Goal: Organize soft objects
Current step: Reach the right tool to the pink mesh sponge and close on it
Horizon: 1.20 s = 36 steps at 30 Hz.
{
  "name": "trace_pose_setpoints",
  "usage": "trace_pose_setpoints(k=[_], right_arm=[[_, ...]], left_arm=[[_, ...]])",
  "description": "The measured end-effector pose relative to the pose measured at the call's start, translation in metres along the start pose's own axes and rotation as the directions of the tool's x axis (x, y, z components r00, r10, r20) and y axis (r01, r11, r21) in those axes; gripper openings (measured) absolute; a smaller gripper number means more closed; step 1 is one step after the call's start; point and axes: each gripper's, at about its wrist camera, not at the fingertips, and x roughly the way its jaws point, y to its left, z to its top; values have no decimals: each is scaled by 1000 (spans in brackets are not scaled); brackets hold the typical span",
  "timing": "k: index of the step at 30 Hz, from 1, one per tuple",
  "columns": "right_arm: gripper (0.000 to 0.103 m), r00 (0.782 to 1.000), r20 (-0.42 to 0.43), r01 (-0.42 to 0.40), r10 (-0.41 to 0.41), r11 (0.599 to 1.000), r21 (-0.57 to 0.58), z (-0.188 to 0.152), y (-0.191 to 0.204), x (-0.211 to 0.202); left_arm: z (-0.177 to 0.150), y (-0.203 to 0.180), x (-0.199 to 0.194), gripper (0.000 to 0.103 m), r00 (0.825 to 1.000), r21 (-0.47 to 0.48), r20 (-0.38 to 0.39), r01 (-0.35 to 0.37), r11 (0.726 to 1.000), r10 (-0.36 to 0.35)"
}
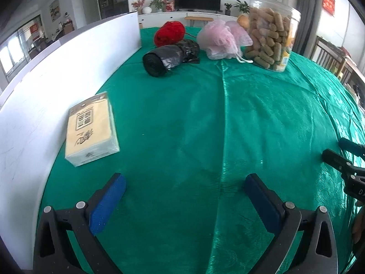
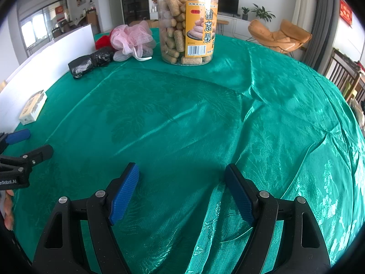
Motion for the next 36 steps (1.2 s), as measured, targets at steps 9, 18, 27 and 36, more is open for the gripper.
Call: trace_pose_setpoints(k=[9,18,27,36], right_arm=[[82,1000,-3,4,-4,1000,4,-1,0,0],[82,998,-61,2,-12,987,-162,33,25,8],[82,997,70,61,-34,905,-420,166,110,42],[59,990,8,124,-137,870,-478,202,135,110]], left_arm=[[-1,0,0,103,1000,0,3,-4,1000,4],[-1,0,0,103,1000,-1,4,-6,1000,6],[-1,0,0,103,1000,-1,5,-6,1000,6],[-1,0,0,103,1000,-2,5,-7,1000,7]])
